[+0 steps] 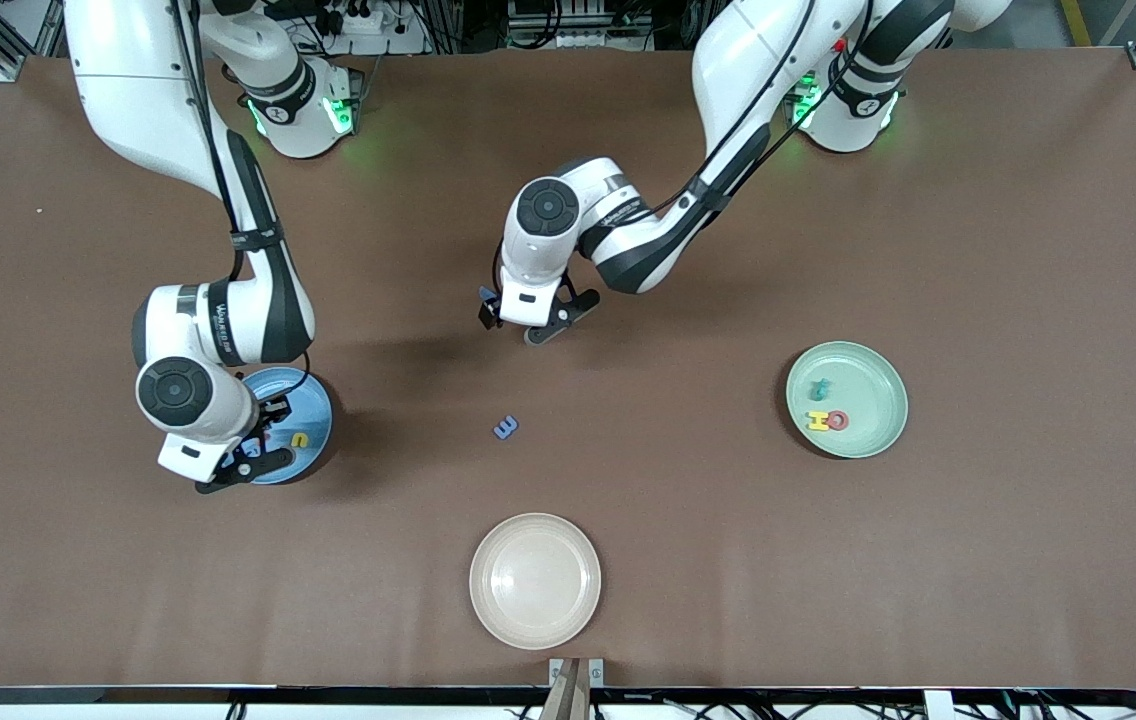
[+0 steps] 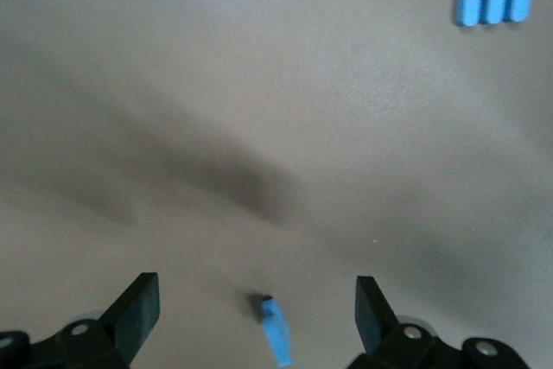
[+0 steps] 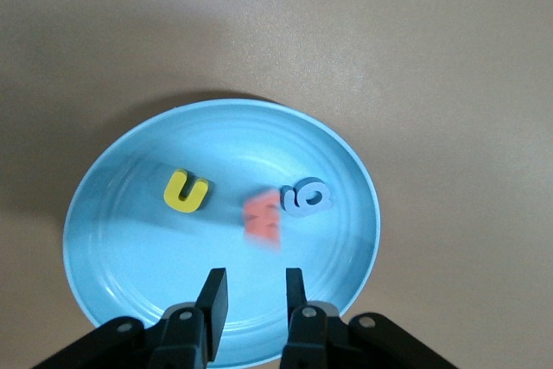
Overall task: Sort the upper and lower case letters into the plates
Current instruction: 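Grasp the blue E with the left gripper while the right gripper releases the w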
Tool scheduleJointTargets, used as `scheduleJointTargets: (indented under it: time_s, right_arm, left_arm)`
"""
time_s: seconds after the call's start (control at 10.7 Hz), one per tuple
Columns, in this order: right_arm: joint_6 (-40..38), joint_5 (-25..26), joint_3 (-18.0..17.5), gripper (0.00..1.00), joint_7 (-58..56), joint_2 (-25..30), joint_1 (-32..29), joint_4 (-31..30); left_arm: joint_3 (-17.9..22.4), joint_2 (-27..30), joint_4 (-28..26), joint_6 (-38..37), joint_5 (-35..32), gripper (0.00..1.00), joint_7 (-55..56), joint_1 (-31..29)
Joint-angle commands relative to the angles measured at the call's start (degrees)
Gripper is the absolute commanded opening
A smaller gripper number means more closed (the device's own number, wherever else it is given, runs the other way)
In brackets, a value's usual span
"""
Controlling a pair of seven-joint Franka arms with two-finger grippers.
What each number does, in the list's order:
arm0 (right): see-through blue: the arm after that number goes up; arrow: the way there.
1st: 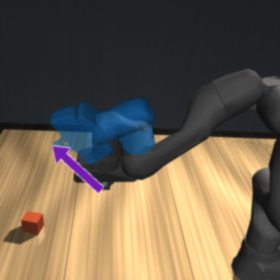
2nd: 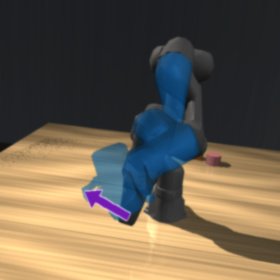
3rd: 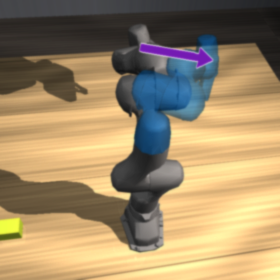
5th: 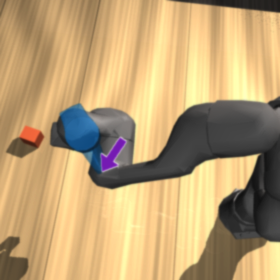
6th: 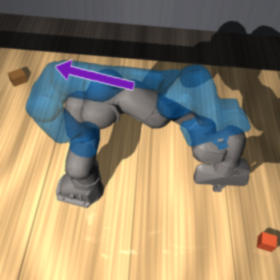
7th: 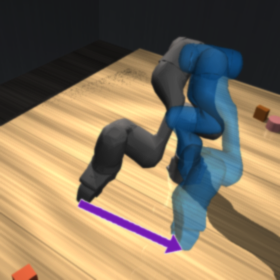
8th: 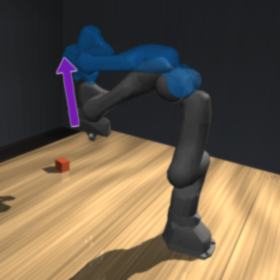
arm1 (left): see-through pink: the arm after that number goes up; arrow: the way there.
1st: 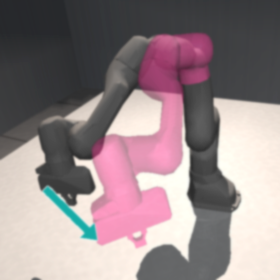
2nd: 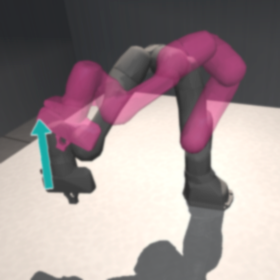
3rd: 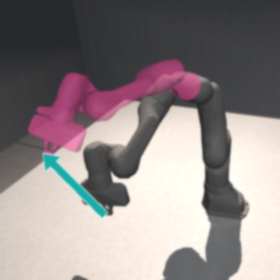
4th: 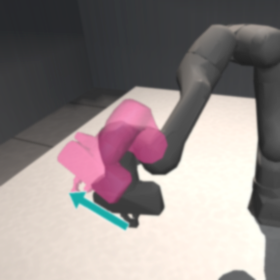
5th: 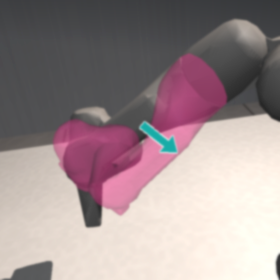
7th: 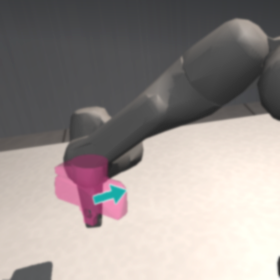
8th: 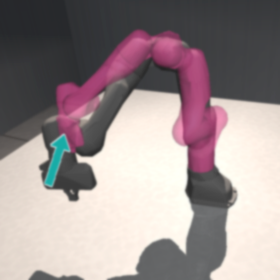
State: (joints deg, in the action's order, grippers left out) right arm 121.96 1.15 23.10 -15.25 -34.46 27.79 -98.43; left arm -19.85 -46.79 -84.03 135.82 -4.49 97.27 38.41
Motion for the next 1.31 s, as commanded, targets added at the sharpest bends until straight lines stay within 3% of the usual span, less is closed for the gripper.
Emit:
scheduleJointTargets:
  time_s: [0.0, 0.65, 0.75, 1.03, 1.12, 1.21]
  right_arm:
    - [0.8, 0.1, -0.7, 1.0, -2.1, 1.9, -0.4, -1.9]
    - [0.5, 0.0, -1.0, 1.0, -2.2, 1.8, -0.5, -2.0]
    - [0.5, -0.1, -1.0, 1.0, -2.2, 1.8, -0.5, -1.9]
    - [0.3, -0.1, -1.0, 1.0, -2.2, 1.8, -0.2, -1.9]
    - [0.3, -0.1, -1.0, 1.0, -2.2, 1.7, -0.2, -1.9]
    - [0.3, -0.1, -1.0, 1.0, -2.2, 1.7, -0.2, -1.9]
  left_arm:
    - [2.1, -2.5, 4.0, 0.1, 1.2, 1.0, 9.1, 2.6]
    - [2.0, -7.1, 5.2, 3.9, 1.2, 1.0, 18.2, 6.7]
    - [2.0, -7.2, 5.2, 4.0, 1.2, 0.92, 18.1, 6.7]
    - [2.0, -7.2, 5.2, 4.4, 1.2, 0.41, 18.2, 6.9]
    - [2.0, -7.1, 5.2, 4.4, 1.2, 0.29, 18.1, 6.9]
    - [2.0, -7.1, 5.2, 4.4, 1.1, 0.23, 18.1, 6.9]
